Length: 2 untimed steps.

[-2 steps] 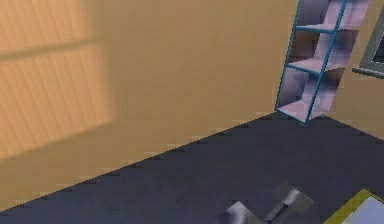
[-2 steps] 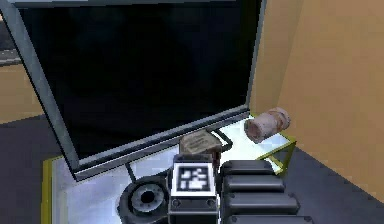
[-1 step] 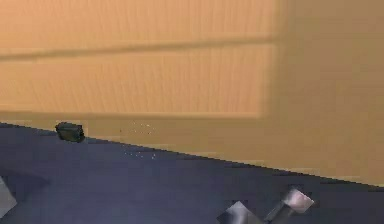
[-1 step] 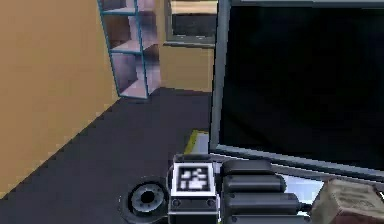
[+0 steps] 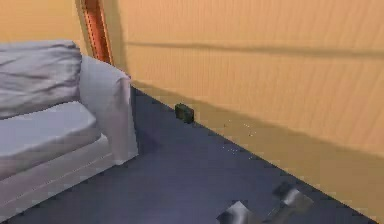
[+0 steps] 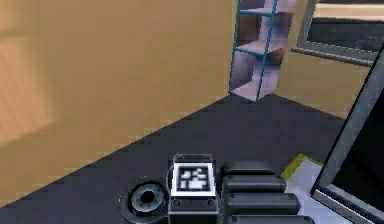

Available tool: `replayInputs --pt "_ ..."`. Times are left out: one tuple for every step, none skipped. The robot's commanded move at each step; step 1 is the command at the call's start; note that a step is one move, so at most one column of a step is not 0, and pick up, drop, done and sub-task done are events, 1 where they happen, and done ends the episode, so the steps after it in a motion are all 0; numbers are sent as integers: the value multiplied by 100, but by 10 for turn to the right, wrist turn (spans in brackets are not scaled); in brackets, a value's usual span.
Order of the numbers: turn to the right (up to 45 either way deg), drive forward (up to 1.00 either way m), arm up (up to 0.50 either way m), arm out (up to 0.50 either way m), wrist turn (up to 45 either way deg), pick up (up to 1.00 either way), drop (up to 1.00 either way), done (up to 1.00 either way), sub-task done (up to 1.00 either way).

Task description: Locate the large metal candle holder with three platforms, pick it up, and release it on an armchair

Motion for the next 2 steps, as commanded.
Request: replayInputs --pt "0 100 0 0 0 0 0 0 0" --pt "-60 0 0 0 0 0 0 0 0"
